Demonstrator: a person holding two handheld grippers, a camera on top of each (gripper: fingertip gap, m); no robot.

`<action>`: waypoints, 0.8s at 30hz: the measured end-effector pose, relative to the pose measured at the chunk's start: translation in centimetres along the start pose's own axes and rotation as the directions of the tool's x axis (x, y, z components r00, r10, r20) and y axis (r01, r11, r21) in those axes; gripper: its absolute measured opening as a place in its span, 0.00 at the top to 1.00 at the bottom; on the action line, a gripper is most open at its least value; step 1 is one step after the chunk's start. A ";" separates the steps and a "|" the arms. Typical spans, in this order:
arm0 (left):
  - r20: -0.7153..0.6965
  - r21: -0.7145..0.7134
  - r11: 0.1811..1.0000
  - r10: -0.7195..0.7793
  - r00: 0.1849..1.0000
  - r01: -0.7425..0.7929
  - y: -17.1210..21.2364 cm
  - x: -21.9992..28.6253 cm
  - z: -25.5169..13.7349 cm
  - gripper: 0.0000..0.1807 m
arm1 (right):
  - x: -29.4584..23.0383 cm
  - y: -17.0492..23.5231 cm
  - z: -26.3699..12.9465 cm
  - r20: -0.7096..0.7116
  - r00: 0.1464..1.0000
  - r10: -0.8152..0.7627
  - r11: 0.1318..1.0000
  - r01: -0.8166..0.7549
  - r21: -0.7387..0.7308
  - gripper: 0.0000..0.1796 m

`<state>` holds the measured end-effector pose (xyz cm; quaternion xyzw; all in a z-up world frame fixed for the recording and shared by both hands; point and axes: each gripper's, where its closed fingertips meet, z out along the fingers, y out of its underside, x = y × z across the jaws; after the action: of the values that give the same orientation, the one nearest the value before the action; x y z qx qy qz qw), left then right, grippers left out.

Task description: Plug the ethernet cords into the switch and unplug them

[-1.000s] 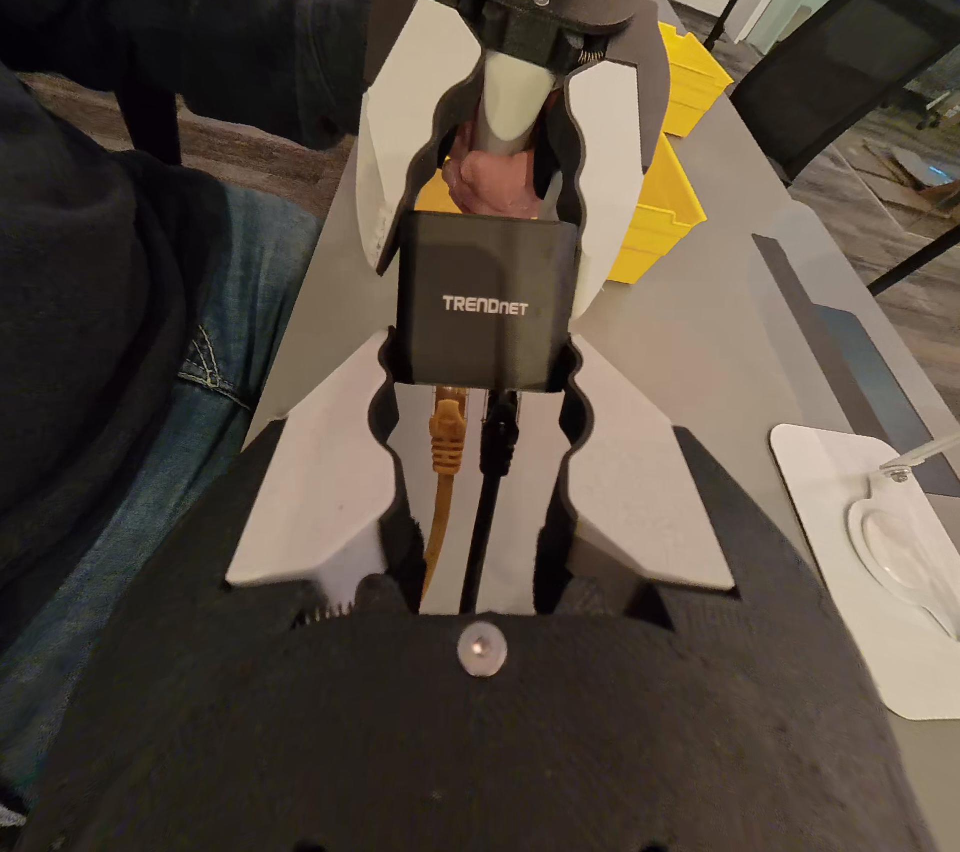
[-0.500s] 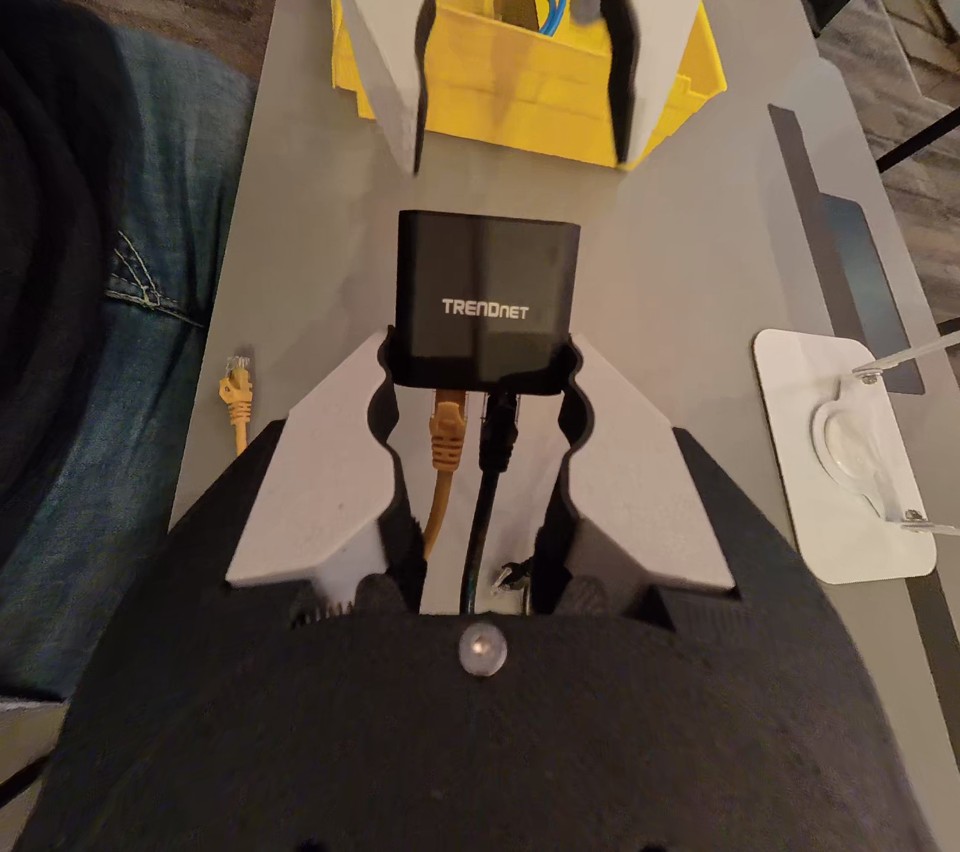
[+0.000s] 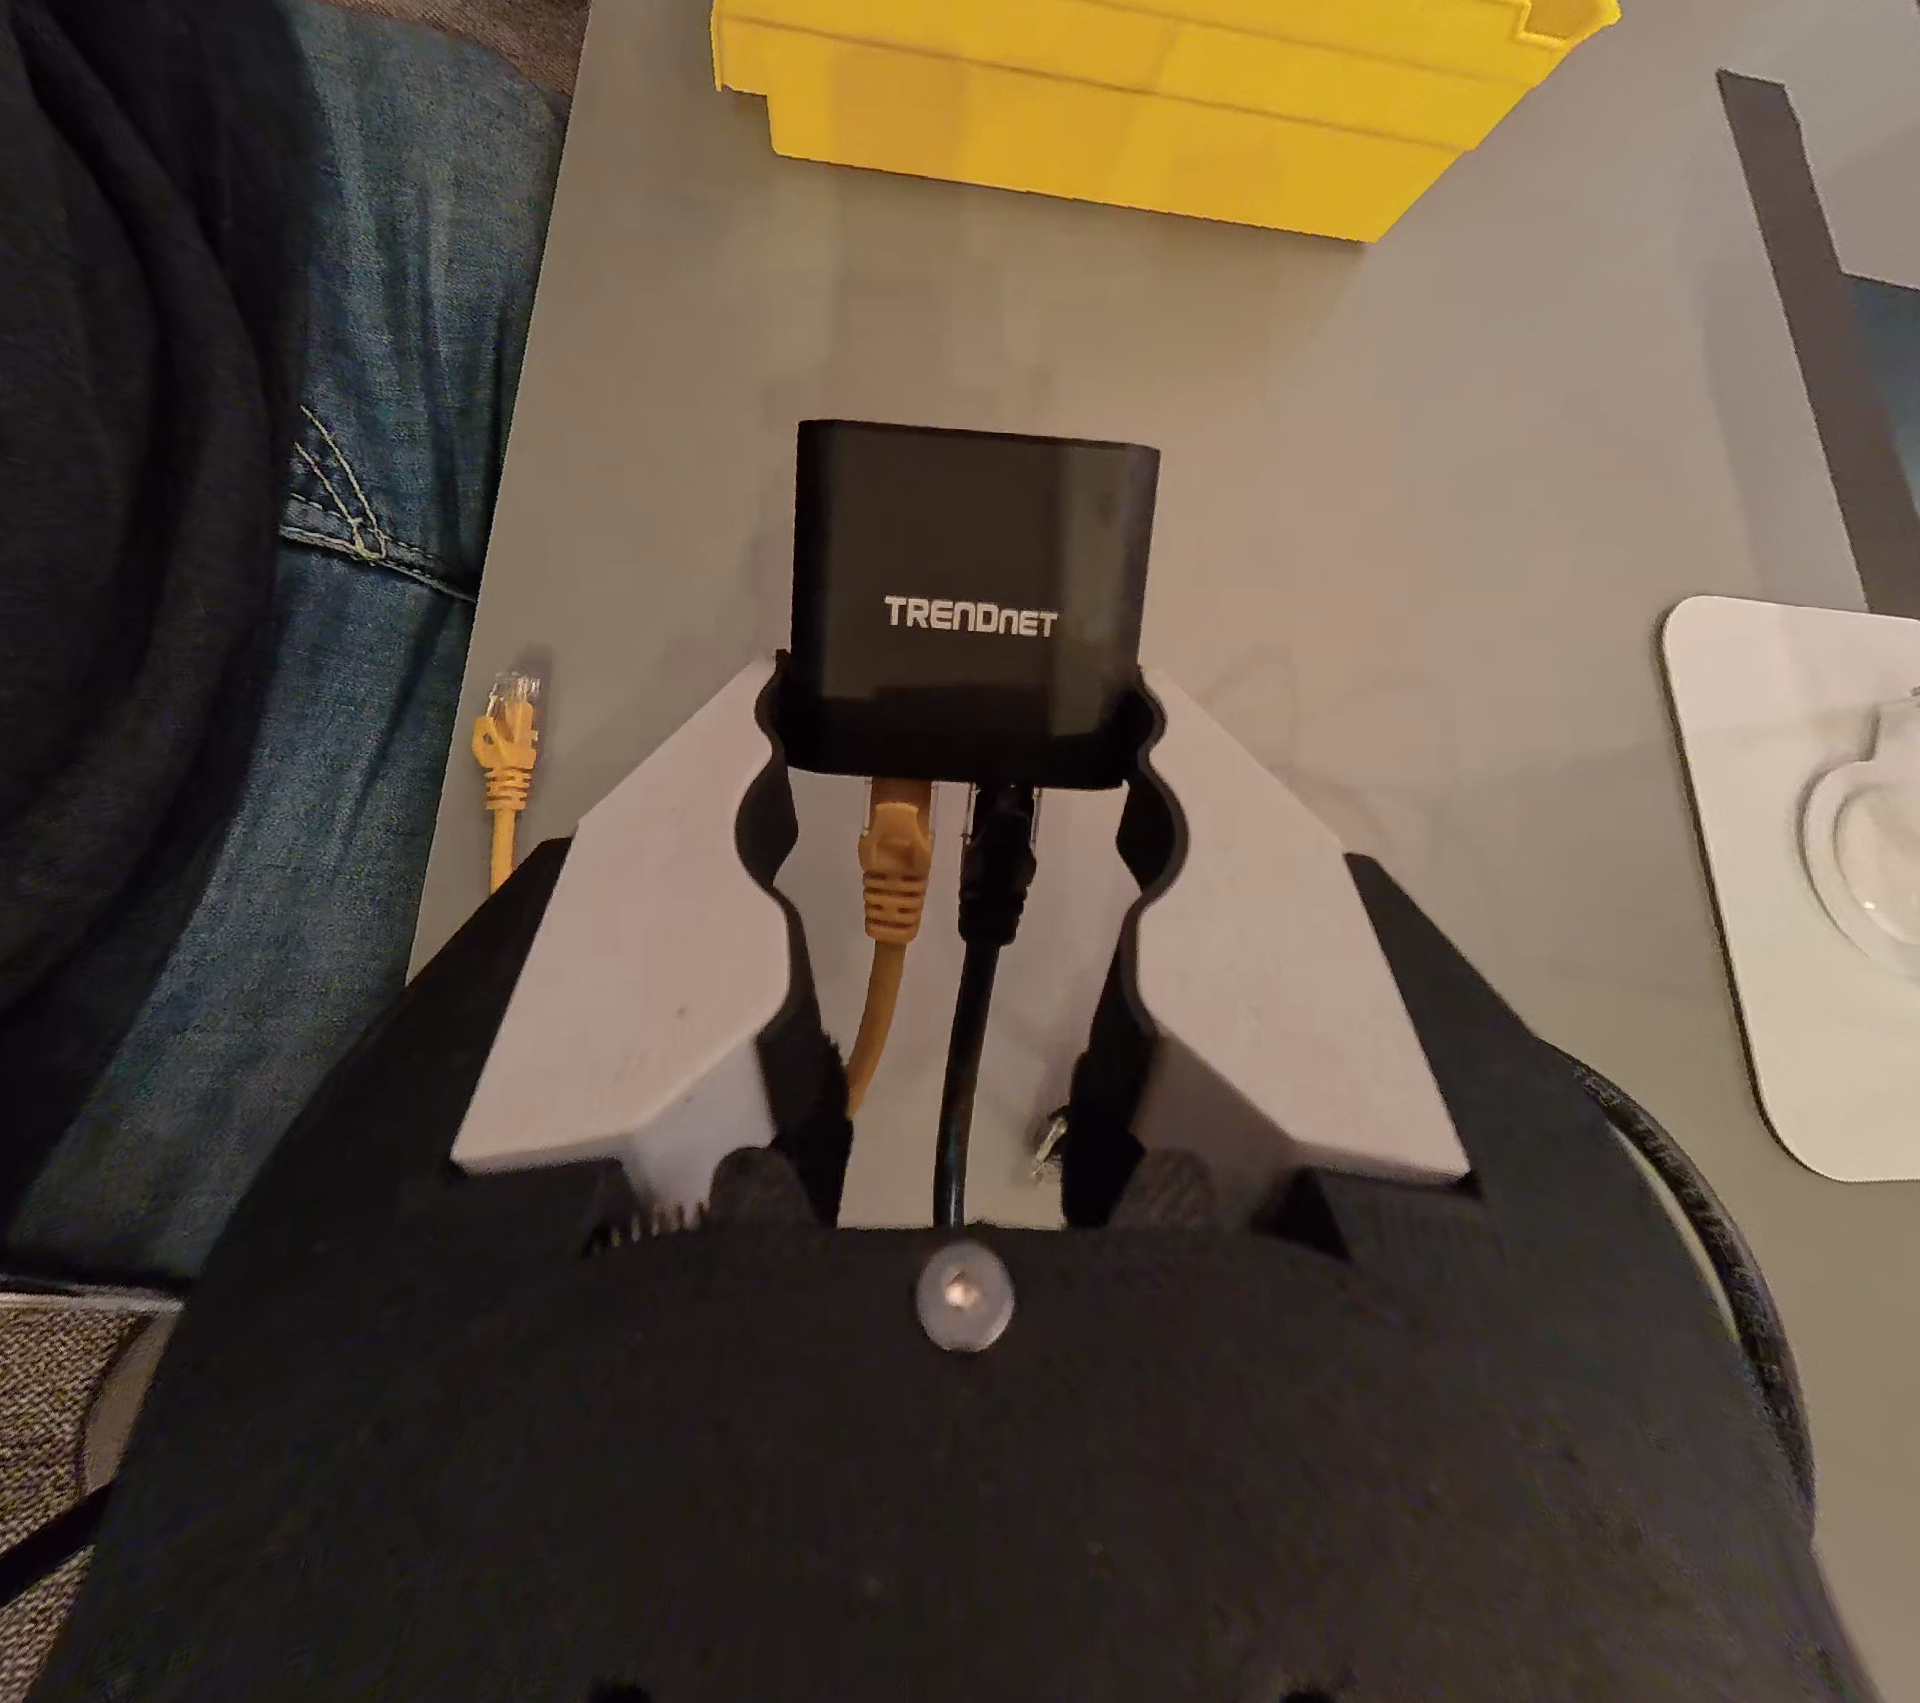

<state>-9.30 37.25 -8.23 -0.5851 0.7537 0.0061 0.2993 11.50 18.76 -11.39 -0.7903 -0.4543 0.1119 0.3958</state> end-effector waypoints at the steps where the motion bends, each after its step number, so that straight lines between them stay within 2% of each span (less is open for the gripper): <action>1: -0.019 -0.041 0.999 -0.010 1.000 0.010 1.4 0.4 0.6 0.76 | -0.1 0.1 0.1 0.002 1.000 0.001 1.000 -0.001 -0.002 0.66; 7: -0.014 -0.226 0.956 -0.196 0.980 0.188 7.9 0.9 4.2 0.78 | -0.3 0.1 0.4 0.002 1.000 0.001 1.000 -0.001 -0.010 0.66; 10: -0.040 -0.237 0.924 -0.317 0.947 0.300 8.7 1.9 5.6 0.84 | -0.4 0.3 0.5 0.003 1.000 0.004 1.000 -0.004 -0.008 0.66; 13: -0.009 -0.315 0.874 -0.392 0.920 0.370 9.9 2.6 7.2 0.83 | -0.4 0.3 0.6 0.006 1.000 0.003 1.000 -0.003 -0.004 0.66; 17: 0.071 -0.362 0.752 -0.567 0.820 0.551 11.8 2.1 8.5 0.81 | -0.6 0.2 0.6 0.007 1.000 0.000 1.000 0.000 0.009 0.66; 21: 0.055 -0.443 0.645 -0.674 0.737 0.623 13.6 3.3 10.0 0.82 | -0.6 0.2 0.6 0.008 1.000 0.001 1.000 -0.001 0.018 0.66; 24: 0.014 -0.434 0.609 -0.732 0.681 0.664 13.5 3.4 10.5 0.87 | -0.6 0.2 0.5 0.007 1.000 -0.001 1.000 0.000 0.025 0.66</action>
<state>-17.04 42.30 -22.97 -0.8795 0.4680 -0.0043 0.0863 11.02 18.50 -11.93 -0.7848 -0.4543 0.1201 0.4041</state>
